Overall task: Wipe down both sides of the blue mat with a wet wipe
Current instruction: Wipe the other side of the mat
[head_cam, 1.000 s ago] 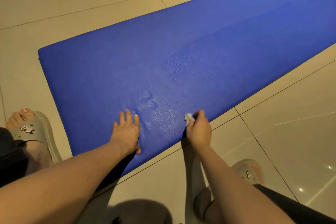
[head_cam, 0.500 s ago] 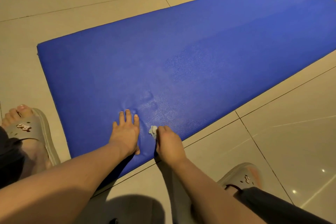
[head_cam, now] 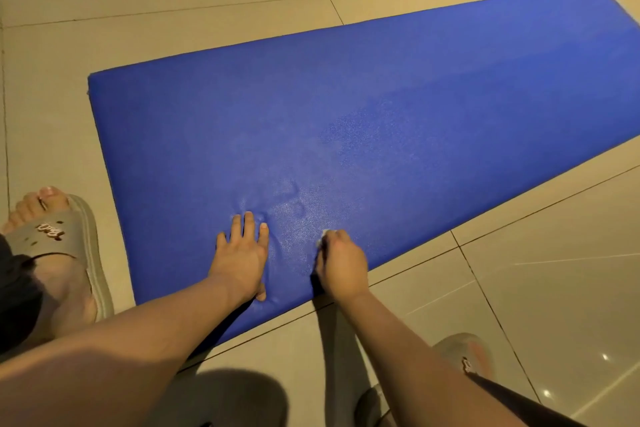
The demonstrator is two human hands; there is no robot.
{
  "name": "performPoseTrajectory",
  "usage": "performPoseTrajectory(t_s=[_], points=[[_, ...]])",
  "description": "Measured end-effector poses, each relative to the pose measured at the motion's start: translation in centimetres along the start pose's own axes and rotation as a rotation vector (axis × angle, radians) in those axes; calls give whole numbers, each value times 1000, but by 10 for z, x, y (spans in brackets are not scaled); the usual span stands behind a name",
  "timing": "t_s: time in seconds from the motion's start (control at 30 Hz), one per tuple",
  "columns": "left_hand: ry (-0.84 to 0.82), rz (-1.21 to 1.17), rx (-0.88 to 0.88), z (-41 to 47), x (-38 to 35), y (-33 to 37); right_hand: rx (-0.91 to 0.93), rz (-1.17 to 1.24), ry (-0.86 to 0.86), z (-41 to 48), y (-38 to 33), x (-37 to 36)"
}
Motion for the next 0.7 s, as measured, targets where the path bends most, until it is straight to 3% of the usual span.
performPoseTrajectory(t_s=[0.13,0.3,0.4,0.6,0.7], points=[[-6,11,3,0,1,1,182,-56,-89,1,-15,-5],[-4,13,1,0,-1,0,-104,-116,142,54,78,43],[-8,12,4,0,-1,-1,-188,-98,157,71,106,52],[-21,21,11,1,2,1,-164,223,178,54,54,35],[-27,27,10,0,2,1,-87,168,95,36,19,13]])
Point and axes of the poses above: each hand's wrist, its own z-axis towards the middle knuckle, its own x-axis out of the back of the hand, y = z × x, the point moved 9 cm from there along z, towards the middle knuckle, and after that the axes turned 14 degrees about y, right-handed, at the moved point
